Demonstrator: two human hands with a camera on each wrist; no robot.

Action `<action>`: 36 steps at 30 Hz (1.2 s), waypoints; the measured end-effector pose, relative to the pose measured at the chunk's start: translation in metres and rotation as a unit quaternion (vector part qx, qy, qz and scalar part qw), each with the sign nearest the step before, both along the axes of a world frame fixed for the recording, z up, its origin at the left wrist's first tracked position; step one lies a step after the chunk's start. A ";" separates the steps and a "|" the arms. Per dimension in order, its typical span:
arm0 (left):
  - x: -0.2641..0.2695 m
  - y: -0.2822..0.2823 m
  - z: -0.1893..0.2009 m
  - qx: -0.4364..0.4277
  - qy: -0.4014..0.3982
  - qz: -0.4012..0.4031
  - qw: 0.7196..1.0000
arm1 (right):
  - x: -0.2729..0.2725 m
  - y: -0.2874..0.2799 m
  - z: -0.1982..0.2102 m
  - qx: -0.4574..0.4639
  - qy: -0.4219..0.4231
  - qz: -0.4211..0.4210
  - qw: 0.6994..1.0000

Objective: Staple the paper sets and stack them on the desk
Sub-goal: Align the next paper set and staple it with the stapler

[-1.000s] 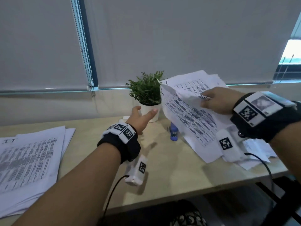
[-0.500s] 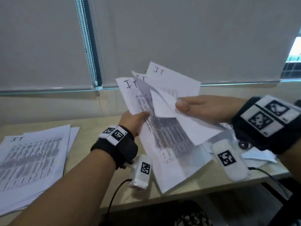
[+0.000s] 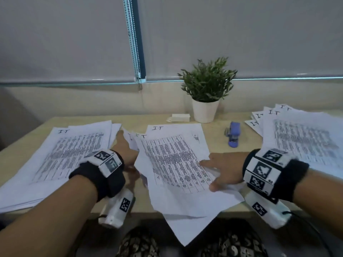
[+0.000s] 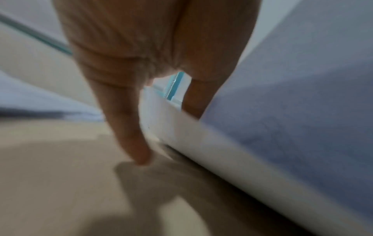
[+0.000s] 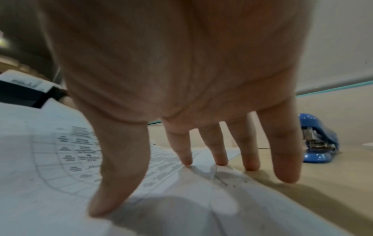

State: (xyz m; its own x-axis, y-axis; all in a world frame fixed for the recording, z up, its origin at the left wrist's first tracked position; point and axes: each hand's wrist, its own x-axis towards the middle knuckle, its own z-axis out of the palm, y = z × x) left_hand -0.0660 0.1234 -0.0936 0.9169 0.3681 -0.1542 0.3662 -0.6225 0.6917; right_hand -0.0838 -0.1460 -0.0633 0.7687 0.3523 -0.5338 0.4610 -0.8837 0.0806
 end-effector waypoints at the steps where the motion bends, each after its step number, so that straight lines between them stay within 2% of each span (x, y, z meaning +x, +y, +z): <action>1: 0.000 0.000 0.007 0.038 -0.001 0.013 0.999 | 0.003 -0.003 -0.002 -0.001 -0.017 0.003 1.000; 3: 0.004 0.003 0.020 0.125 -0.016 -0.020 0.992 | 0.009 -0.008 -0.003 -0.009 -0.029 0.005 1.000; 5: 0.002 -0.002 0.034 0.231 0.001 -0.096 0.968 | 0.016 -0.011 0.000 -0.023 -0.010 0.009 1.000; 6: 0.000 -0.008 0.038 0.266 0.034 -0.150 0.952 | 0.020 -0.012 0.003 -0.031 0.001 0.007 0.999; 8: -0.004 -0.022 0.034 0.314 0.090 -0.292 0.899 | 0.032 -0.013 0.011 -0.015 -0.018 -0.010 1.000; 10: -0.005 -0.037 0.024 0.316 0.148 -0.371 0.860 | 0.051 -0.015 0.019 0.052 -0.107 -0.075 0.990; 11: -0.004 -0.041 0.019 0.316 0.160 -0.384 0.853 | 0.063 -0.017 0.023 0.082 -0.160 -0.119 0.976; 13: -0.003 -0.046 0.017 0.318 0.157 -0.397 0.846 | 0.087 -0.022 0.027 0.073 -0.221 -0.201 0.951; 16: 0.000 -0.048 0.015 0.310 0.139 -0.415 0.844 | 0.108 -0.031 0.025 0.028 -0.193 -0.264 0.944; 18: 0.001 -0.047 0.014 0.314 0.139 -0.426 0.837 | 0.117 -0.036 0.023 0.056 -0.189 -0.278 0.940; 20: 0.002 -0.045 0.014 0.325 0.146 -0.433 0.828 | 0.119 -0.031 0.032 0.123 -0.188 -0.300 0.927; 24: 0.007 -0.045 0.011 0.379 0.152 -0.453 0.793 | 0.103 0.007 0.046 0.172 -0.153 -0.226 0.947; 26: 0.011 -0.048 0.010 0.388 0.157 -0.461 0.783 | 0.091 0.029 0.042 0.220 -0.084 -0.197 0.952; 29: 0.013 -0.050 0.015 0.379 0.160 -0.466 0.783 | 0.085 0.050 0.026 0.229 -0.003 -0.173 0.958; 36: 0.012 -0.044 0.016 0.351 0.158 -0.460 0.800 | 0.093 0.066 0.009 0.227 0.046 -0.173 0.957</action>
